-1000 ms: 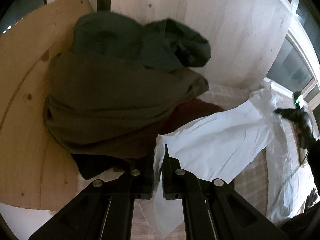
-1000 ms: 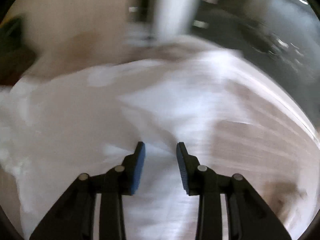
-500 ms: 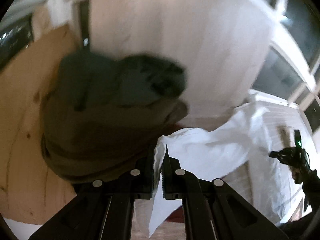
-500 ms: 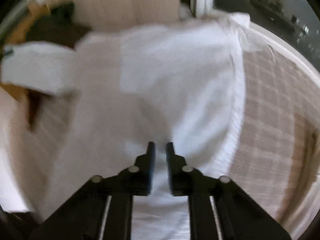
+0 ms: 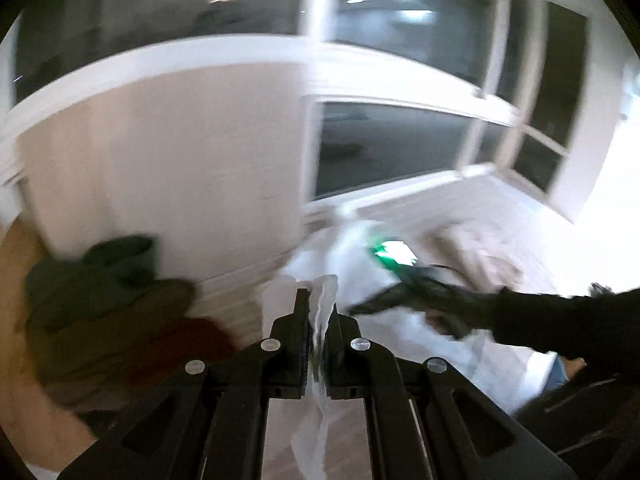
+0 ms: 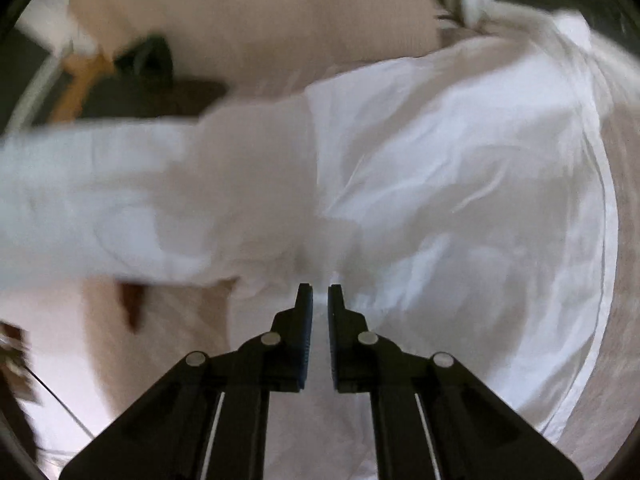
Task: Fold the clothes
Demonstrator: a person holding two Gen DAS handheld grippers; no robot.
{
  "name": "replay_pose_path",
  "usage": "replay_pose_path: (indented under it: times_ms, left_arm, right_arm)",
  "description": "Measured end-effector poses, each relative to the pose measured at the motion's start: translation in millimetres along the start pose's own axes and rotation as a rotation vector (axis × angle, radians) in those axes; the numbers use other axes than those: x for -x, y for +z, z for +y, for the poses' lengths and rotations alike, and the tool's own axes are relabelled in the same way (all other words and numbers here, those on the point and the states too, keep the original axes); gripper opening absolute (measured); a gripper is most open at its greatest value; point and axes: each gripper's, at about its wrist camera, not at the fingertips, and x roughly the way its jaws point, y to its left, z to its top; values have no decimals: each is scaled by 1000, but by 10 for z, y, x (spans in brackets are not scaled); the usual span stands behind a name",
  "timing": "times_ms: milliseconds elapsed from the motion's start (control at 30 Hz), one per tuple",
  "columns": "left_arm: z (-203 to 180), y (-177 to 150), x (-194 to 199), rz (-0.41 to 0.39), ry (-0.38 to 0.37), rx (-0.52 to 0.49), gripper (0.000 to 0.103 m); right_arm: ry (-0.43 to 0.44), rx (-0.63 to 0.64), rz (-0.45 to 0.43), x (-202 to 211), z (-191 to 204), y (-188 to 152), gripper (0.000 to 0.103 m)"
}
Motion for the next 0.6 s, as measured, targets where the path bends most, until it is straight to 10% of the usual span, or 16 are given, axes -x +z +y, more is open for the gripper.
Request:
replay_pose_path:
  times_ms: [300, 600]
  left_arm:
    - [-1606, -503, -1134, 209, -267, -146, 5]
    - [-1863, -1431, -1897, 445, -307, -122, 5]
  right_arm:
    - [24, -71, 12, 395, -335, 143, 9]
    - [-46, -73, 6, 905, -422, 162, 9]
